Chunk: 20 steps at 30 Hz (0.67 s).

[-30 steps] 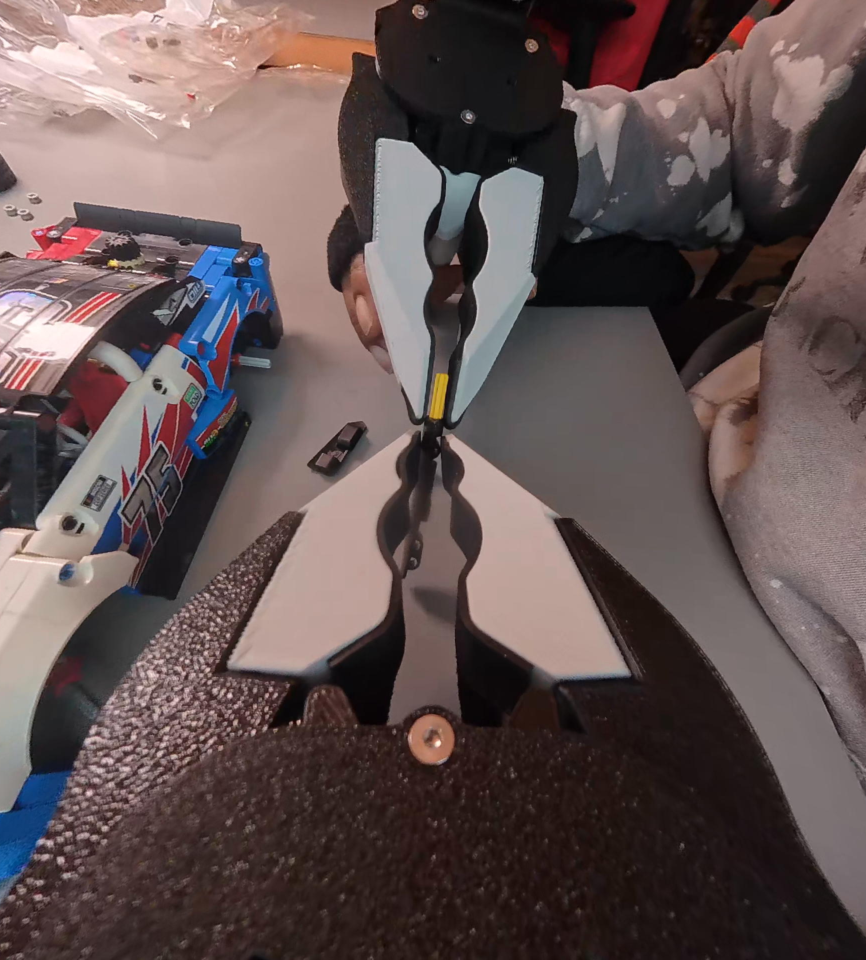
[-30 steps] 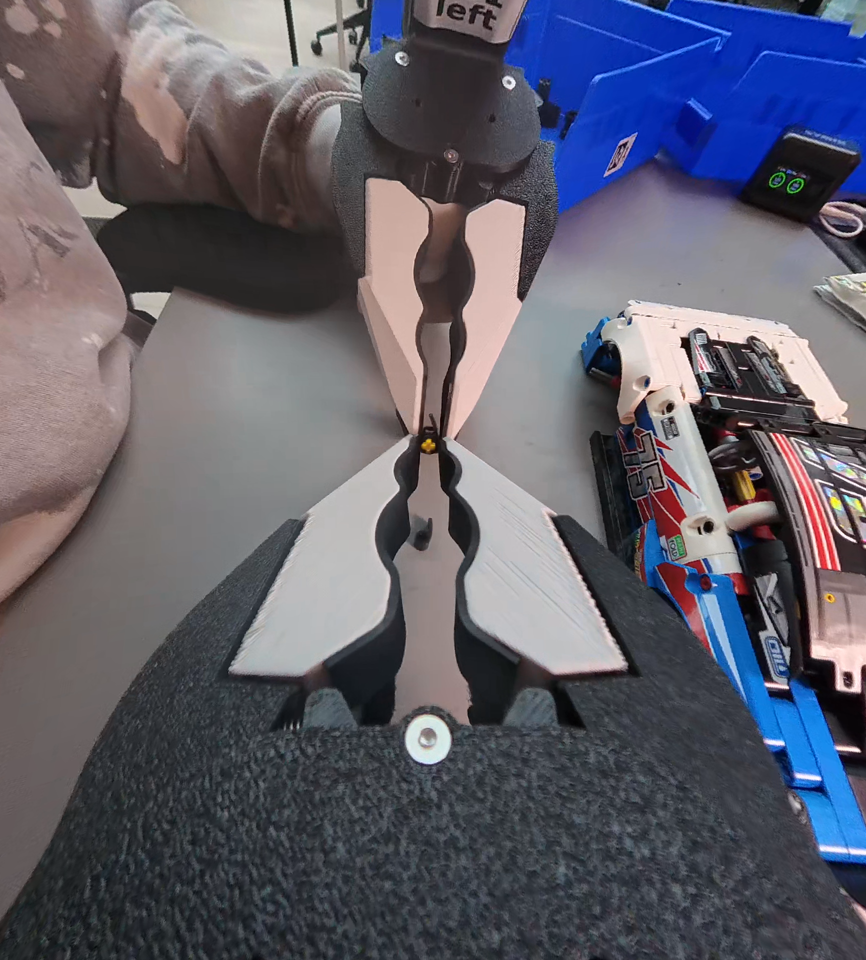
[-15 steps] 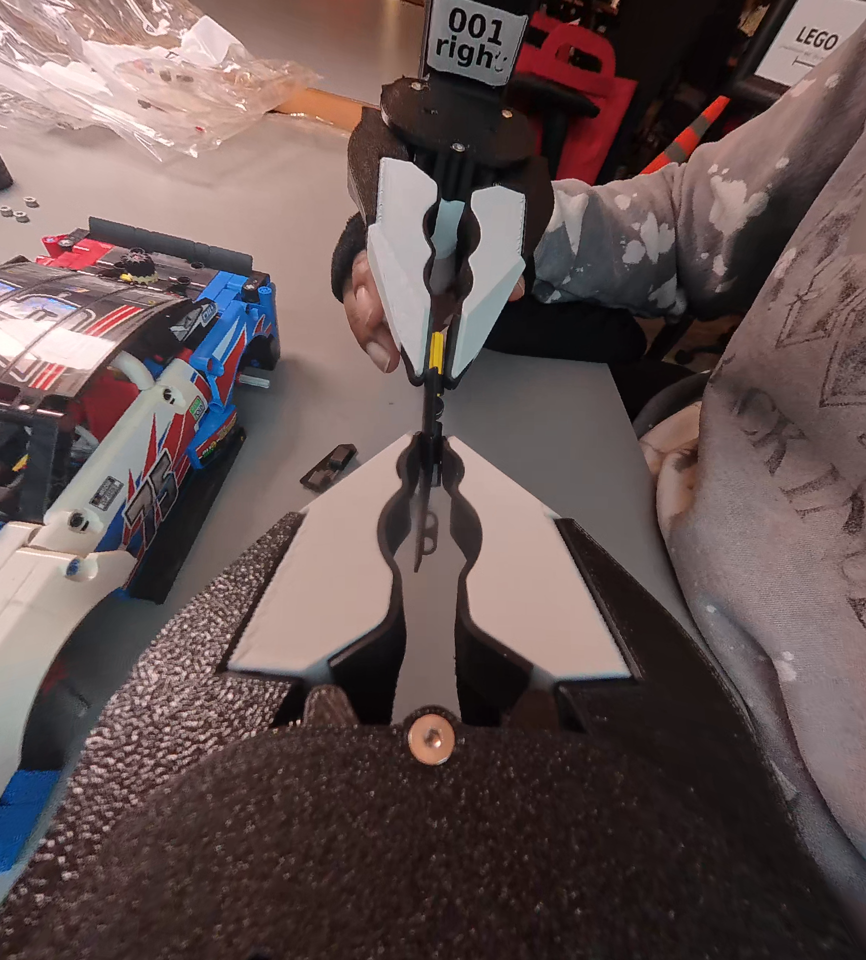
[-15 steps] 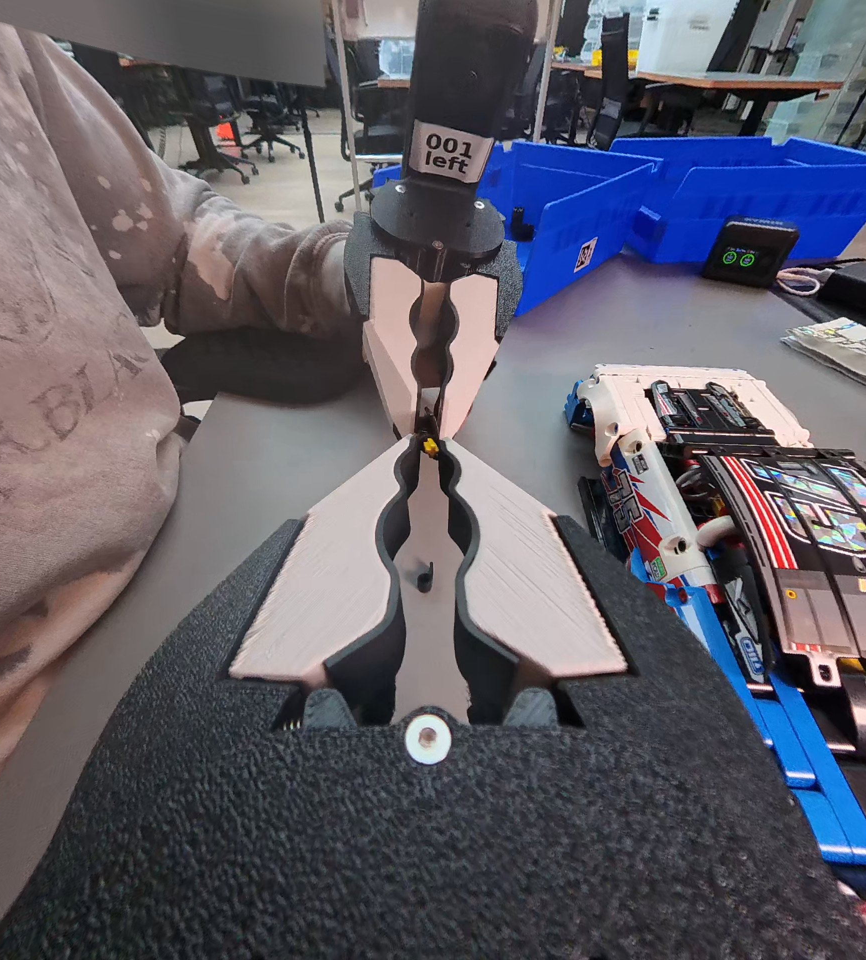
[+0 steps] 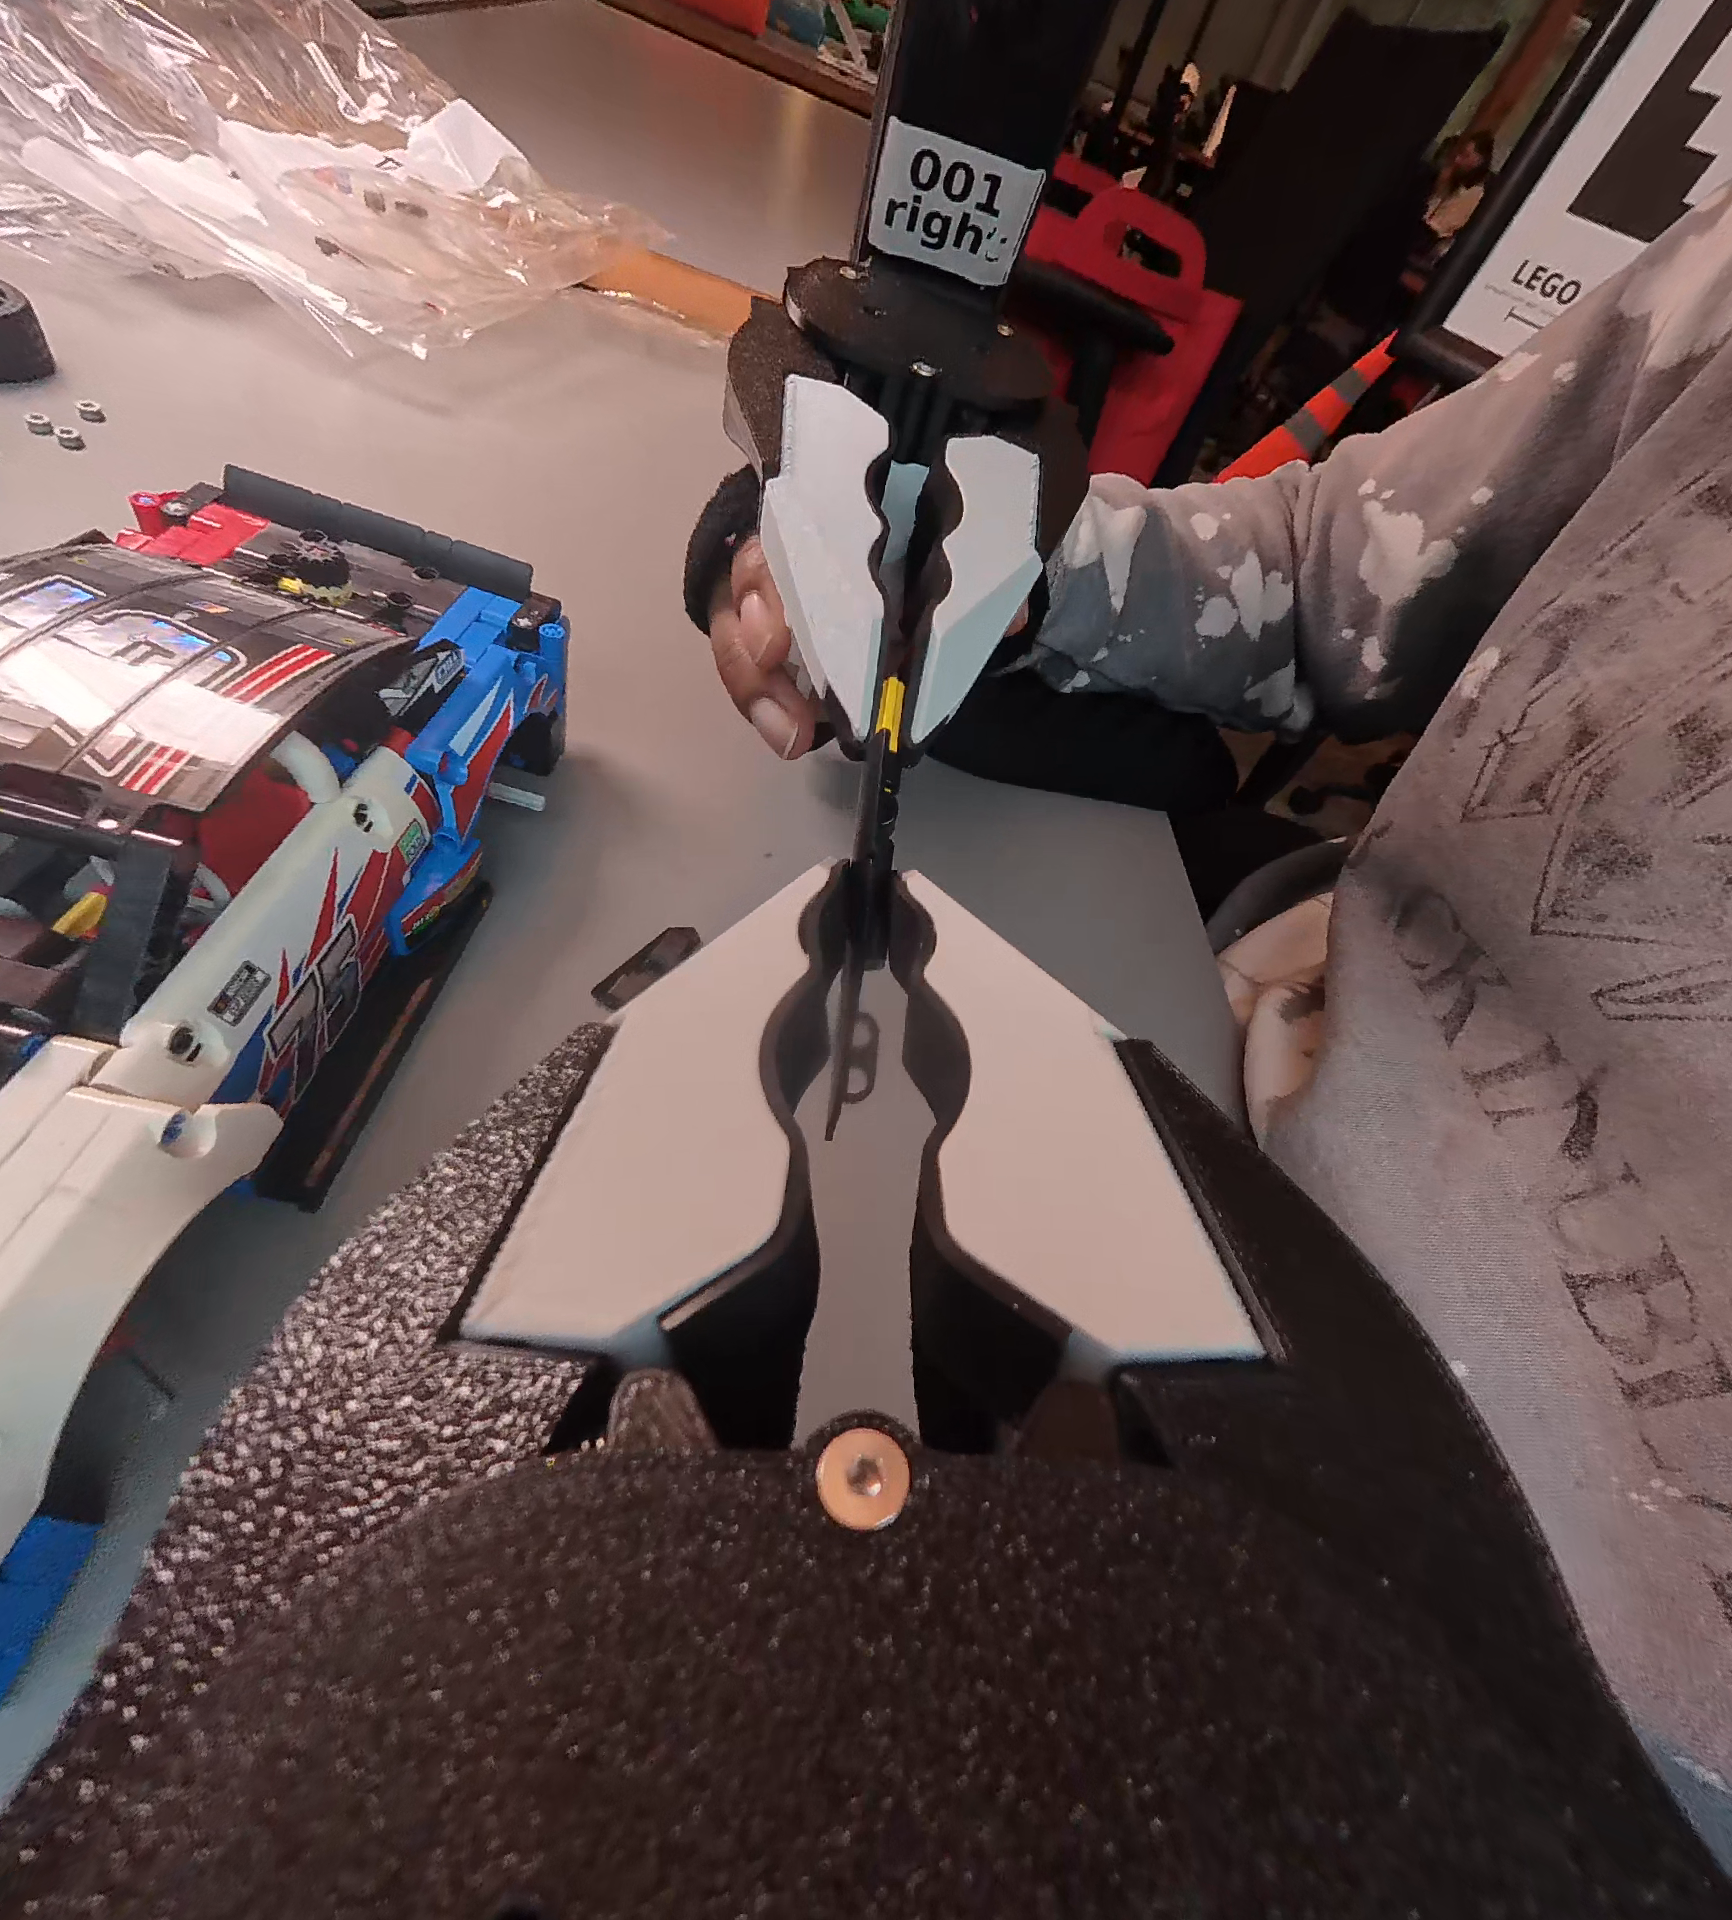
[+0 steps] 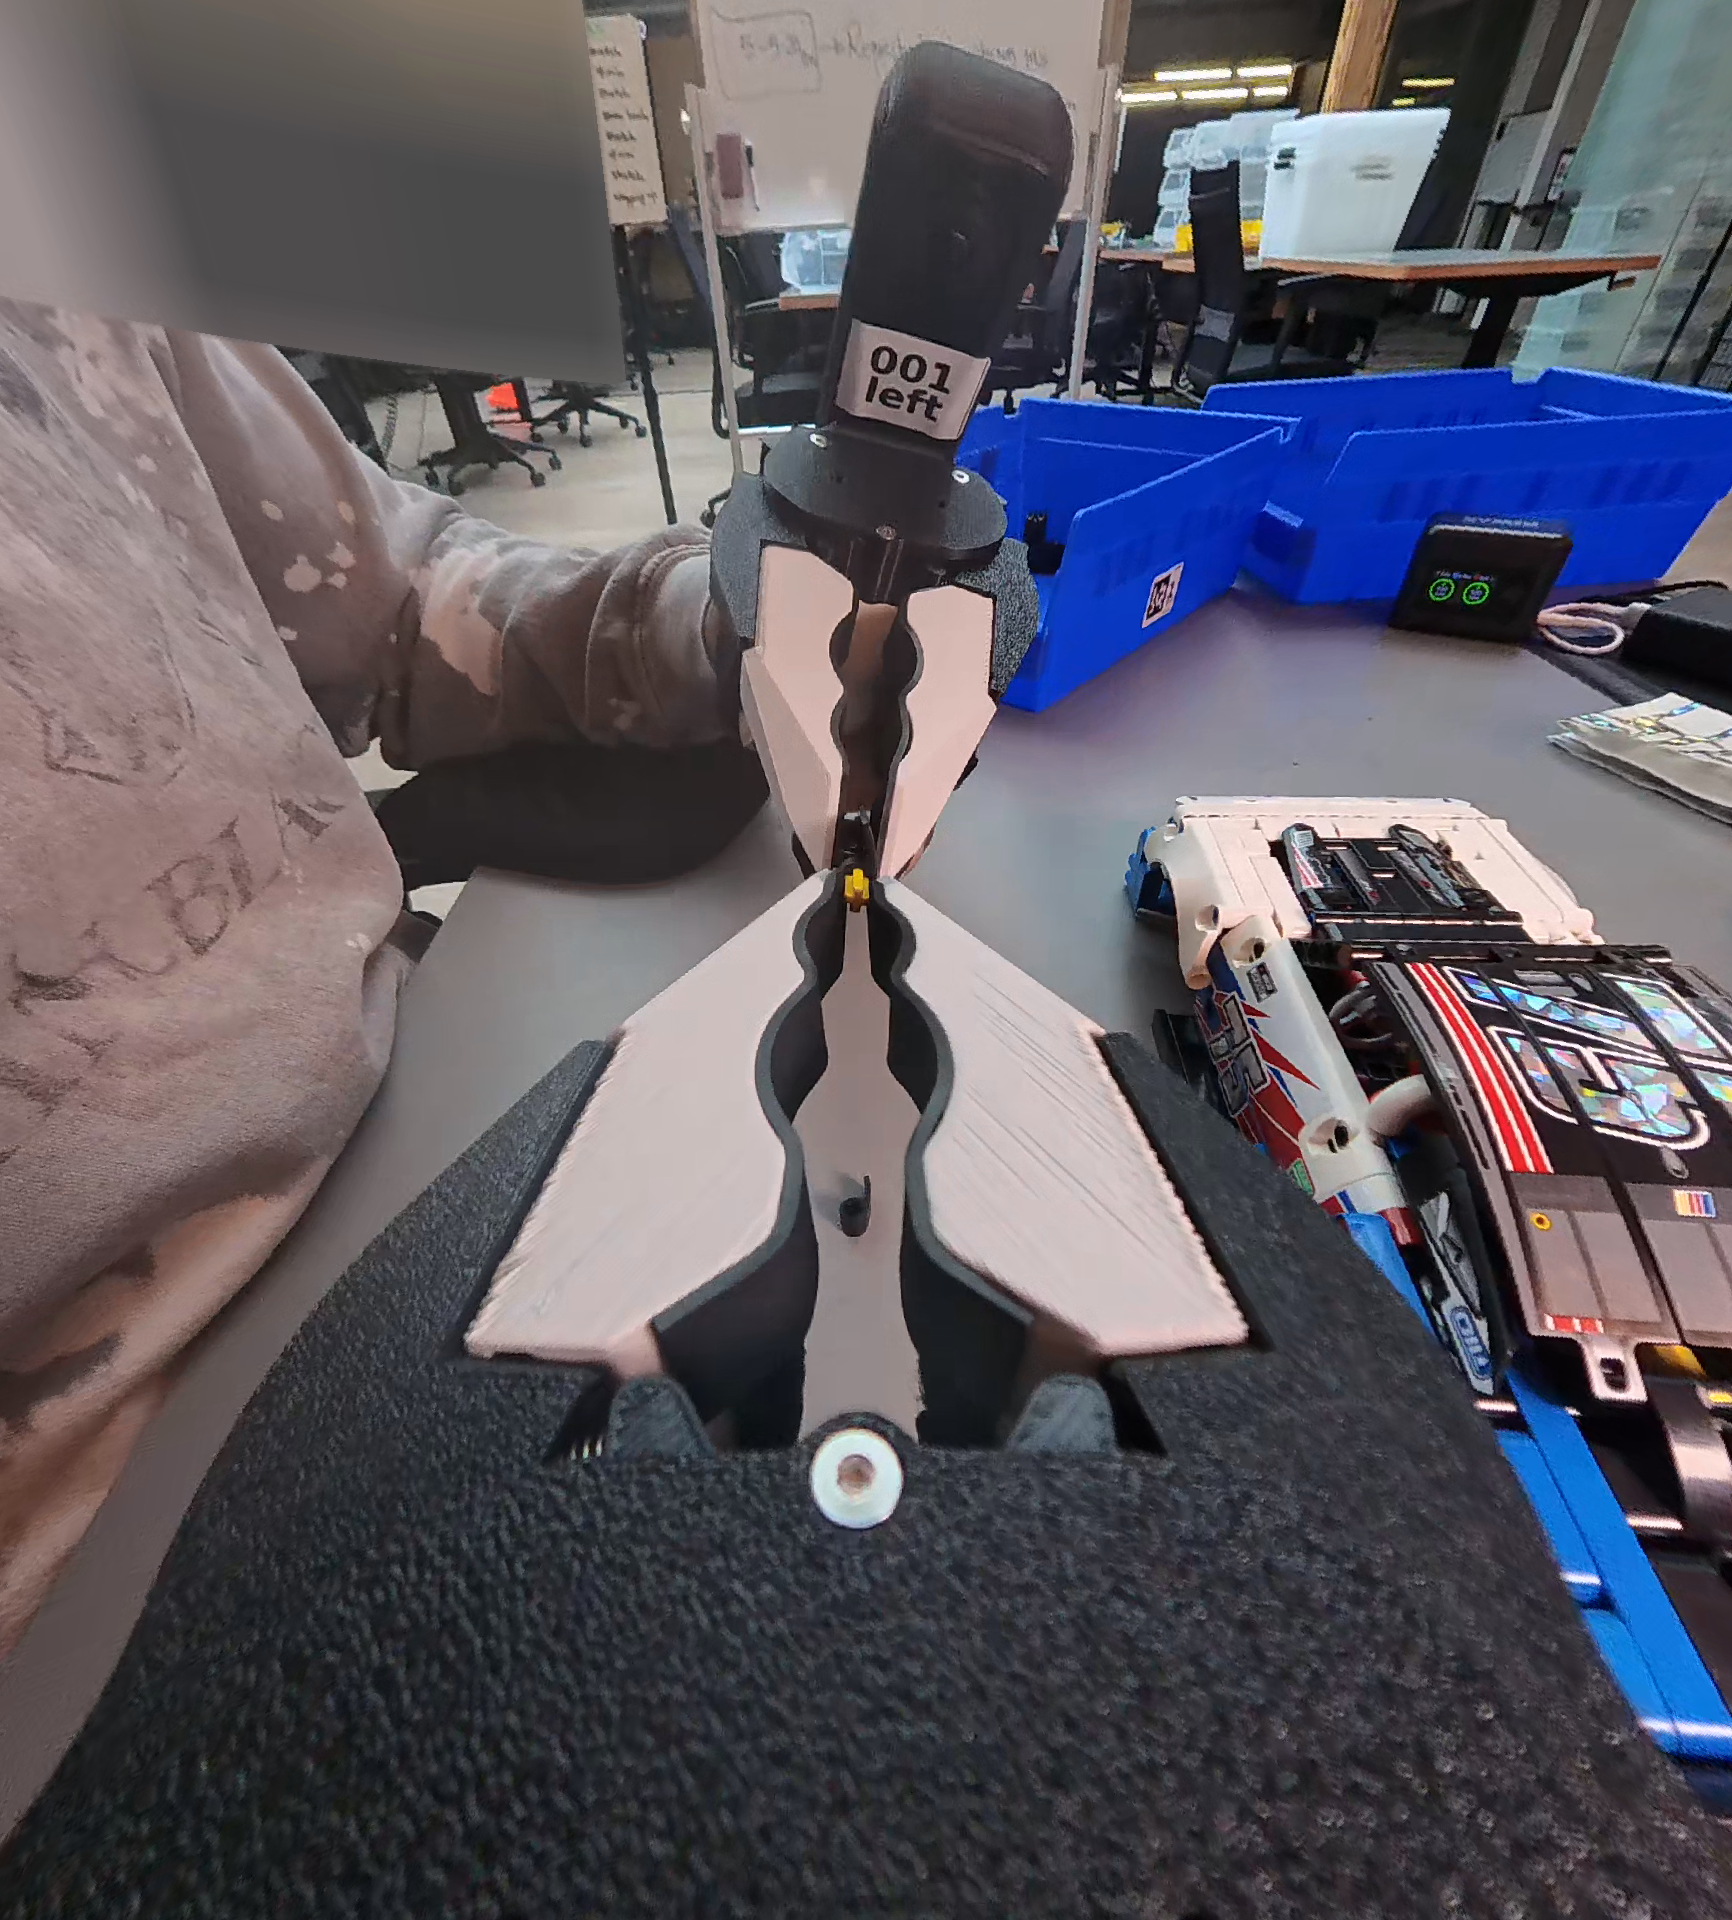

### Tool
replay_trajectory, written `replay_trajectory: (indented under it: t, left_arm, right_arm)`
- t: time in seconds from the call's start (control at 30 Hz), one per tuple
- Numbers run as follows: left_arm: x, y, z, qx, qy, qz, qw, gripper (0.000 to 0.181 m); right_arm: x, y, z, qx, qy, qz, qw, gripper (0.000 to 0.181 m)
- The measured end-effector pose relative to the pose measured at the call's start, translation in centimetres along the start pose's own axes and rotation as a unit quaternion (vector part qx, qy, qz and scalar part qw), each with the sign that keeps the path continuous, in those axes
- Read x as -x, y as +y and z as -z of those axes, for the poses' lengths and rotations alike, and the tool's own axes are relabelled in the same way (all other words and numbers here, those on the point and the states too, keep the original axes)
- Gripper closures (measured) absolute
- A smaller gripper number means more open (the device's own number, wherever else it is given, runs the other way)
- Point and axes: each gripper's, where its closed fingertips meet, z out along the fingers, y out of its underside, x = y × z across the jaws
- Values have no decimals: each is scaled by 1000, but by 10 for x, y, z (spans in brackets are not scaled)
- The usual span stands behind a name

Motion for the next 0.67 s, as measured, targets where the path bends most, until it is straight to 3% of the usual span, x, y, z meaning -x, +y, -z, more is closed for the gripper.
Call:
replay_trajectory:
  t: [0.13, 0.2, 0.27, 0.33, 0.5, 0.67]
  left_arm:
    - [9, 5, 5, 13, -23, 0, 1000, 176]
    - [22, 14, 20, 11, -34, 24, 999, 177]
    - [22, 2, 26, -6, -35, 15, 999, 176]
    - [21, -8, 21, -5, -39, -8, 999, 176]
    - [33, 6, 16, 16, -64, 18, 998, 176]
    - [43, 25, 14, 46, -90, 25, 995, 176]
  right_arm:
    - [-4, -7, 8, -17, 3, -1, 1000, 179]
    - [-20, -39, 42, -91, 28, -22, 995, 180]
    - [-20, -26, 41, -33, 51, 26, 998, 179]
    - [-13, -11, 23, -5, 33, 16, 999, 179]
    - [-19, 65, 3, 192, 49, 61, 978, 178]
    - [-13, 75, 0, 226, 47, 87, 969, 178]
